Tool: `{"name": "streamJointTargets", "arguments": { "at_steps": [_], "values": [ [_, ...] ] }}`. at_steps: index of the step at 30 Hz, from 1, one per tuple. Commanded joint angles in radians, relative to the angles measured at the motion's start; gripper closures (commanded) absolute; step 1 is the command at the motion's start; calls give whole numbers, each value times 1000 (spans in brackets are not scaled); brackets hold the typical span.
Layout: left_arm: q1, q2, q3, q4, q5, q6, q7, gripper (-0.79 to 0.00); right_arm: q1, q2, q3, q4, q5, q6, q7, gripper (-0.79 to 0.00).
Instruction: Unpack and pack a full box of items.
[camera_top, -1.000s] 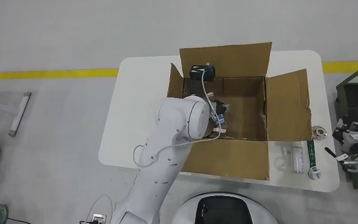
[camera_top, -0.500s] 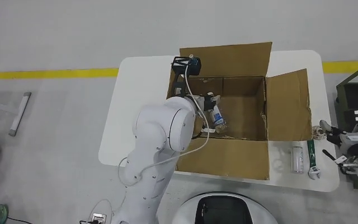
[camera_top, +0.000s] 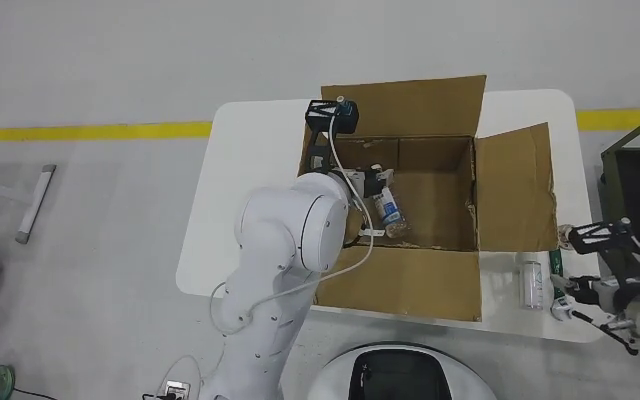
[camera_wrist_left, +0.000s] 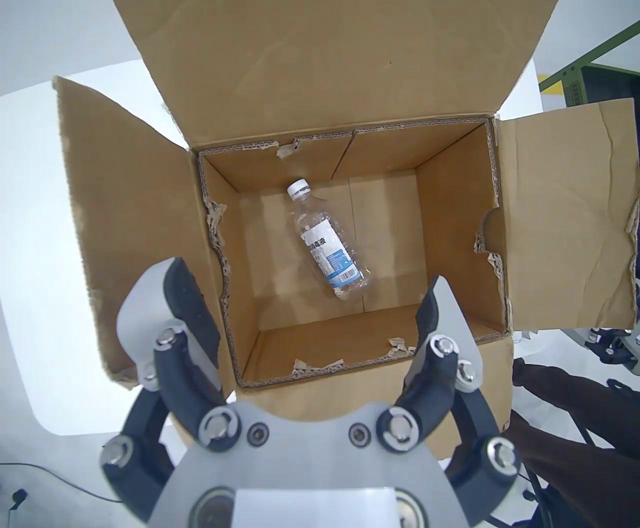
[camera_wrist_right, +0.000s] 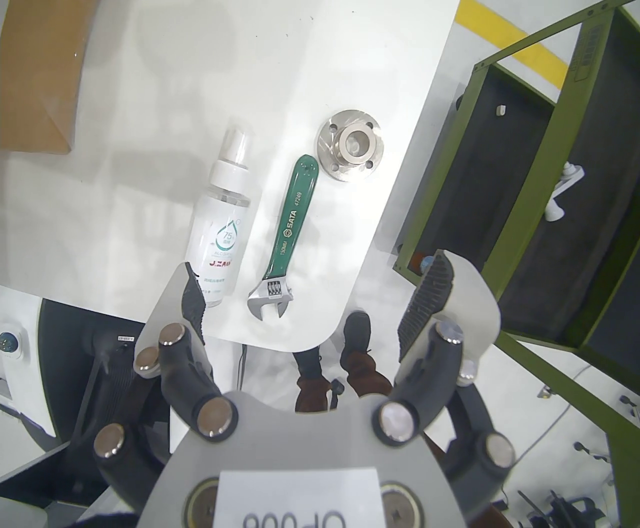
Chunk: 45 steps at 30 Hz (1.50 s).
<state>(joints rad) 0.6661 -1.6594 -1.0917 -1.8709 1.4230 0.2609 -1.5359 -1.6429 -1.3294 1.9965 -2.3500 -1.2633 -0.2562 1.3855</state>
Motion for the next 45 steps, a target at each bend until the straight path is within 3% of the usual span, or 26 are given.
{"name": "streamJointTargets", "arguments": {
  "at_steps": [1, 13, 14, 17, 22, 26, 38, 40, 42, 43, 45],
  "values": [
    [0, 0, 0, 0, 0, 0, 0, -785, 0, 0, 0, 0, 0, 0, -1, -785],
    [0, 0, 0, 0, 0, 0, 0, -785, -40, 0, -66, 41, 49, 59, -92, -785],
    [0, 0, 0, 0, 0, 0, 0, -785, -42, 0, -78, 43, 51, 73, -100, -748],
    [0, 0, 0, 0, 0, 0, 0, -785, -46, 0, -118, 63, 31, 107, -120, -523],
    [0, 0, 0, 0, 0, 0, 0, -785, -39, 2, -181, 98, -30, 138, -151, -480],
    [0, 0, 0, 0, 0, 0, 0, -785, -26, 4, -208, 136, -57, 161, -172, -366],
    [0, 0, 0, 0, 0, 0, 0, -785, 8, 8, -276, 205, -121, 203, -188, -379],
    [0, 0, 0, 0, 0, 0, 0, -785, 12, 9, -280, 210, -128, 206, -189, -317],
    [0, 0, 0, 0, 0, 0, 0, -785, 15, 10, -279, 212, -133, 212, -189, -160],
    [0, 0, 0, 0, 0, 0, 0, -785, 16, 11, -276, 211, -133, 217, -188, -25],
    [0, 0, 0, 0, 0, 0, 0, -785, 19, 11, -264, 208, -120, 227, -189, 0]
  ]
}}
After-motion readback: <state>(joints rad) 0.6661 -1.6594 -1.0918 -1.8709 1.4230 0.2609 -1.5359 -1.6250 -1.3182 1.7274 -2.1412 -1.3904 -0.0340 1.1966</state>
